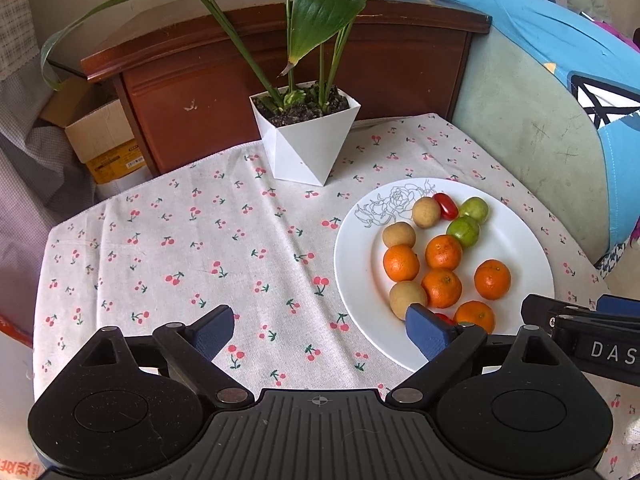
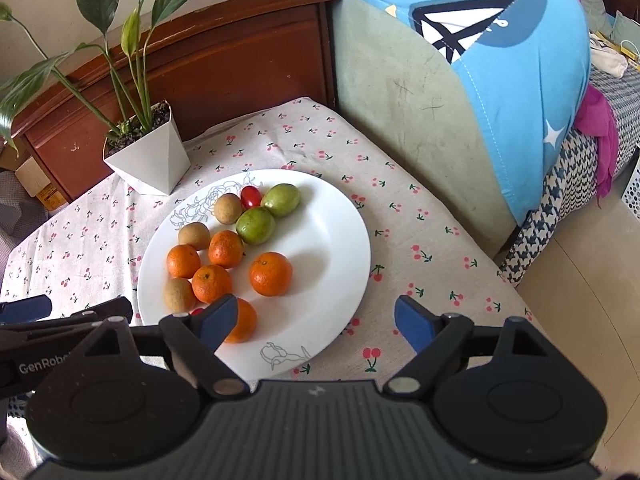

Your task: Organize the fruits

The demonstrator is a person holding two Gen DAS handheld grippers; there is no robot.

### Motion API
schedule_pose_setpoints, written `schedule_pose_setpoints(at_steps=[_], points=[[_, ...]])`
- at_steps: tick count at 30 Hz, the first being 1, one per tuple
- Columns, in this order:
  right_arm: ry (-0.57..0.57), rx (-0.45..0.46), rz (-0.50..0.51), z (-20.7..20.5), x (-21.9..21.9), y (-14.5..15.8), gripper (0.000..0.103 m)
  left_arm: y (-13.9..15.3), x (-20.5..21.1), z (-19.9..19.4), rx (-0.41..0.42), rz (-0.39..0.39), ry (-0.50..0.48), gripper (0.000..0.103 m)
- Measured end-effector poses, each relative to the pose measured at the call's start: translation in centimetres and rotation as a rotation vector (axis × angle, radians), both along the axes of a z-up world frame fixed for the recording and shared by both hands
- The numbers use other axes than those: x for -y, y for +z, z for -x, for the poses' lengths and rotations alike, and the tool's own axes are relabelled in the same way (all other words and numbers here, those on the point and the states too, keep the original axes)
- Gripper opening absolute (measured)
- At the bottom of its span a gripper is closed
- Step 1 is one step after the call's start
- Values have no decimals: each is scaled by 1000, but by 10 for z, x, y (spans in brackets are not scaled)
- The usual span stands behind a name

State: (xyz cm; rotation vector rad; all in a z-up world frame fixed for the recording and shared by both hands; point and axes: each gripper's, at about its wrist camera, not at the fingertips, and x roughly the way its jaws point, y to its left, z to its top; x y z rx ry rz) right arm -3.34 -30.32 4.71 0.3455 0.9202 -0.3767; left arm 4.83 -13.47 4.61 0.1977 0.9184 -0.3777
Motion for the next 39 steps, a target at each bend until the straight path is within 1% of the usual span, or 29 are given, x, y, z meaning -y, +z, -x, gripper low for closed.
schedule_pose_setpoints(at_steps=[4,14,21,39], points=[[19,-15,5,-2,-4,-3,88,-3,0,-3,-29,-2,6,96],[26,-42,19,-4,-8,-6,88,-5,3,-5,-42,-55,10,97],[36,-51,28,-6,-11,-8,88,-6,5,-4,-29,-93,4,97],[45,-48,33,-6,-14,-9,88,-2,5,-1,15,-124,8,96]])
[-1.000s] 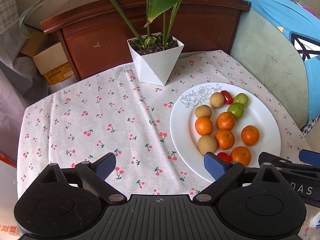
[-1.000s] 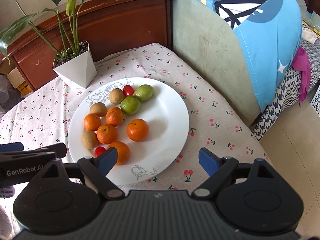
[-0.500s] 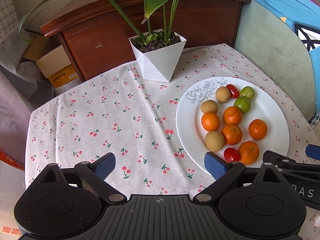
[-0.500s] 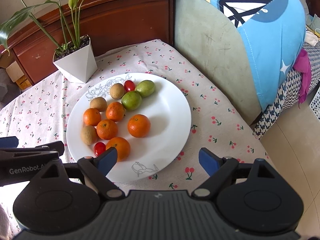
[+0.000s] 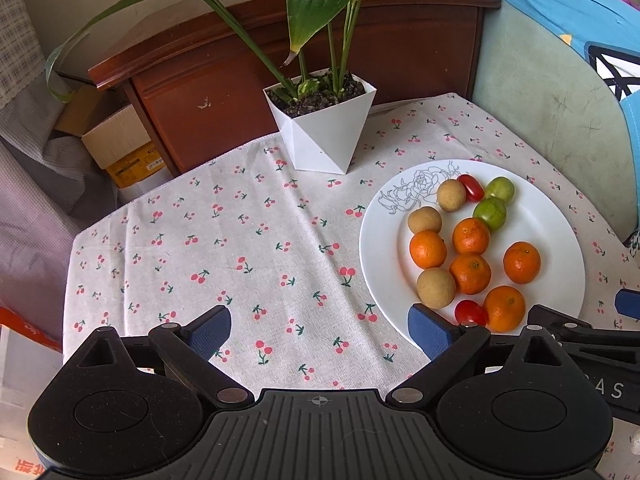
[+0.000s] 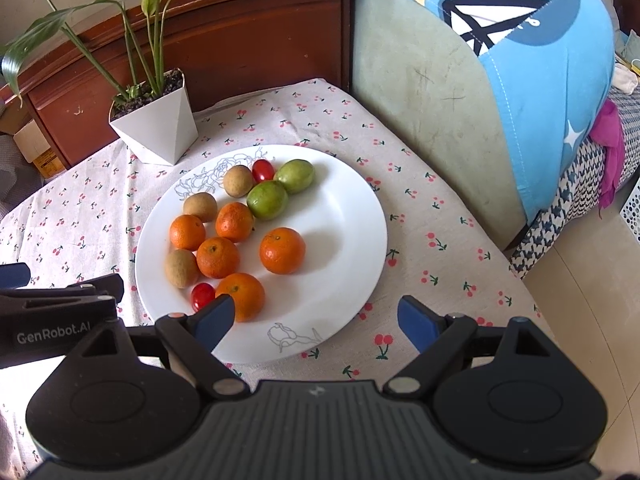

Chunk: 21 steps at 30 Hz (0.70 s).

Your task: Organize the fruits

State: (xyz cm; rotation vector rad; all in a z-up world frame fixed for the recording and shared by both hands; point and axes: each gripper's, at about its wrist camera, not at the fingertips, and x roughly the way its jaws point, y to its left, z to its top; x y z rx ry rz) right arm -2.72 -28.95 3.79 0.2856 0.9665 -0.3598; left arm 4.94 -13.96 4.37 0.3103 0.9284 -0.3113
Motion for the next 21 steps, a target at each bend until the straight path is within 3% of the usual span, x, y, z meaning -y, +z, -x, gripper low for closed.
schedule_pose_setpoints(at_steps=[13,21], points=[[69,9,5,10,-23,-1,88,-5,-29,18,-11,0,40,96],[108,52,-21,38,-48,-5,88,-8,-63,48,-15,11,71,97]])
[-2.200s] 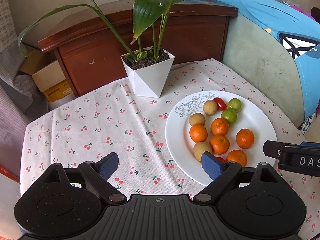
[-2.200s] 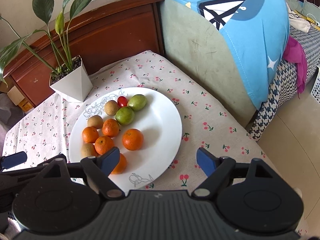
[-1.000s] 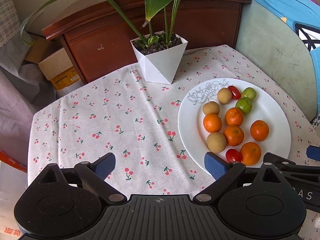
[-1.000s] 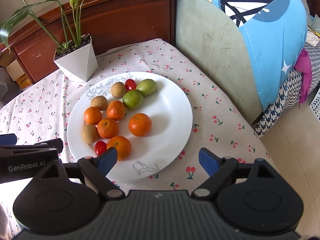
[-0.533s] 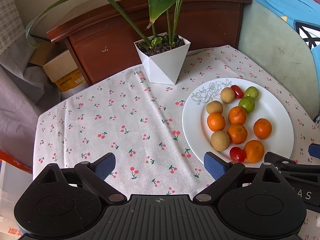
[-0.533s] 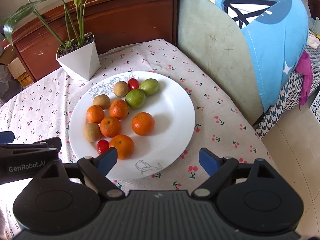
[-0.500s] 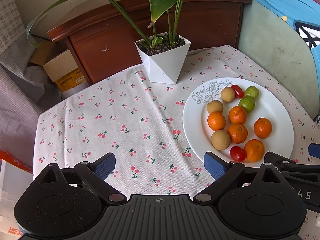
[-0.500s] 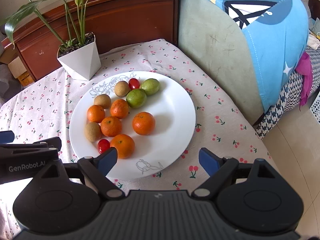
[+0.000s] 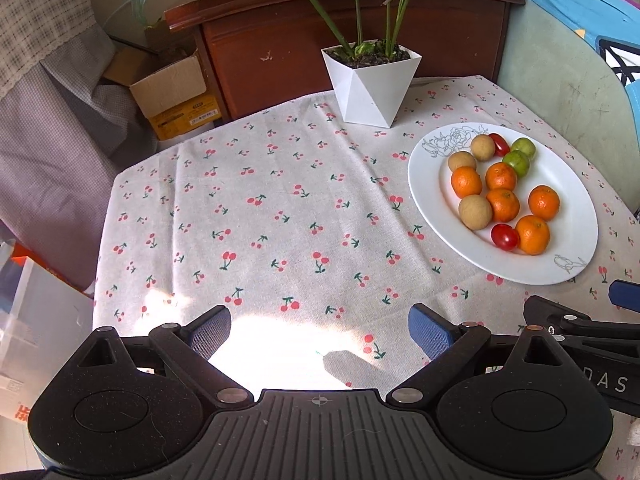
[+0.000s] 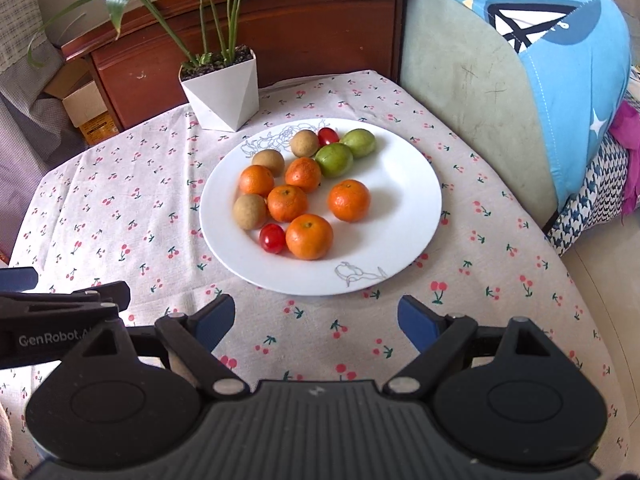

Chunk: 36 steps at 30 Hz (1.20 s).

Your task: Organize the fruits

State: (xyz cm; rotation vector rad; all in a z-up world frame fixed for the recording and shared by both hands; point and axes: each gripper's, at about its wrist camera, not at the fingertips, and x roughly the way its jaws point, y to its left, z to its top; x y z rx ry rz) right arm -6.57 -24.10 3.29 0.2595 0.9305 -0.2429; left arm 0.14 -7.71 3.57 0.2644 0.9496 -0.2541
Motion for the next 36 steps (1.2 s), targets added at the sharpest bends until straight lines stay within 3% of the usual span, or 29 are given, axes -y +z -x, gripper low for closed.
schedule_pose_setpoints(at_steps=[11,16,20,24,36], points=[[98,1,-45,38,-42,-21,88,-17,-46,27,-66,21,93,97],[167,21,-7,38,-62,-31,89,-19,-60,28,-71,30,129,97],[210,43,63,35,-75,-37,95,-19,-67,27,-68,37,146,97],[228,96,85,30,-79,-44,102,-19,-71,27,-75,45,153,97],[271,250,117,10,-88,-56,102,-21,-78,25,-85,67,164,97]])
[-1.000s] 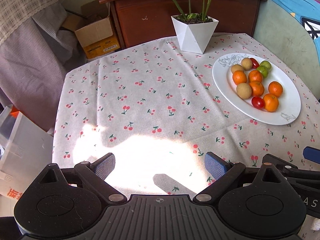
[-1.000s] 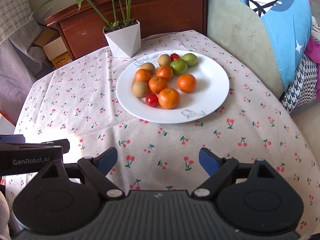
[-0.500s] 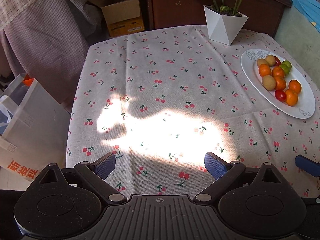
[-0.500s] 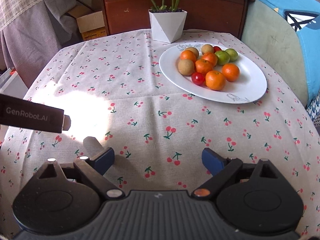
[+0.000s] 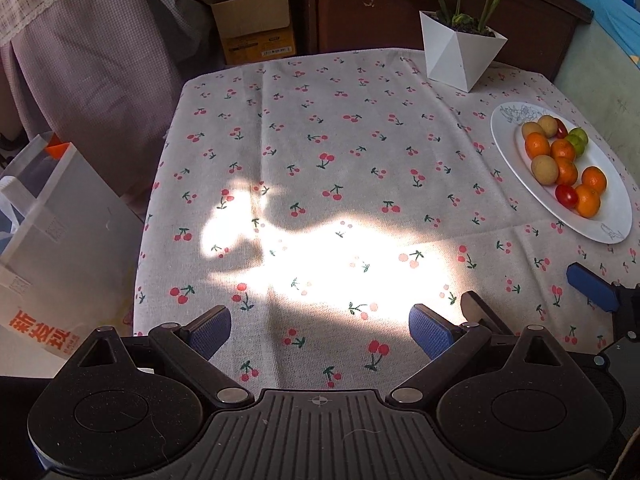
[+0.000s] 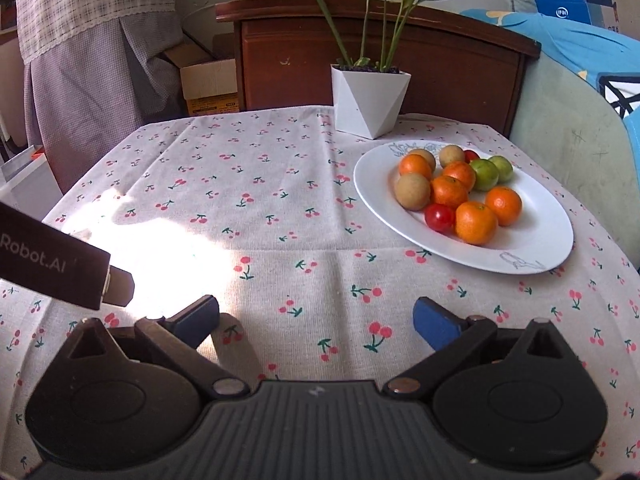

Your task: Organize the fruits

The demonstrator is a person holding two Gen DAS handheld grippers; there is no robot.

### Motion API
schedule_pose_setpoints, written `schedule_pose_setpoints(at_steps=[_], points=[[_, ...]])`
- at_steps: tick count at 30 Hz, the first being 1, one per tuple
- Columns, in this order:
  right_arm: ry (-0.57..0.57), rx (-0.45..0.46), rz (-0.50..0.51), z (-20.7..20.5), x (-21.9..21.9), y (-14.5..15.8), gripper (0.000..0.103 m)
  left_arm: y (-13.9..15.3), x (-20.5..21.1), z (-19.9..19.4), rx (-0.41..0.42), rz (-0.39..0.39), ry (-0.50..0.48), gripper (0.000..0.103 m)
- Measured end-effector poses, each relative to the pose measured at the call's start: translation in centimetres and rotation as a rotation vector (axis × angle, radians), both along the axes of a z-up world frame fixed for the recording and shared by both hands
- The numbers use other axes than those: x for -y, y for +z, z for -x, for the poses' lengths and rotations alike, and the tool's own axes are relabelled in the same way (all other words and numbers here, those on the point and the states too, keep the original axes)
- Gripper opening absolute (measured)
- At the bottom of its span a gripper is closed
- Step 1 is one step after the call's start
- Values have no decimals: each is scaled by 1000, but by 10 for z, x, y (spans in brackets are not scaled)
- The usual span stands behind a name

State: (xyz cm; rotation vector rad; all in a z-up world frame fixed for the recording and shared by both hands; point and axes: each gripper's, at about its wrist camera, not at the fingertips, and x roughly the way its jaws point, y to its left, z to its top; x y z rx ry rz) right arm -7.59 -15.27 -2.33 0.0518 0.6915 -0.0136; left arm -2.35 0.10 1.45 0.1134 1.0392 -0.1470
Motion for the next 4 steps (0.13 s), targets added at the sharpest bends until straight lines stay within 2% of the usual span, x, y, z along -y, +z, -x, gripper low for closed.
schedule_pose_setpoints(at_steps=[4], points=[[27,0,-5,-9,-2,0,102,-1,-2,-1,2,0,7,97]])
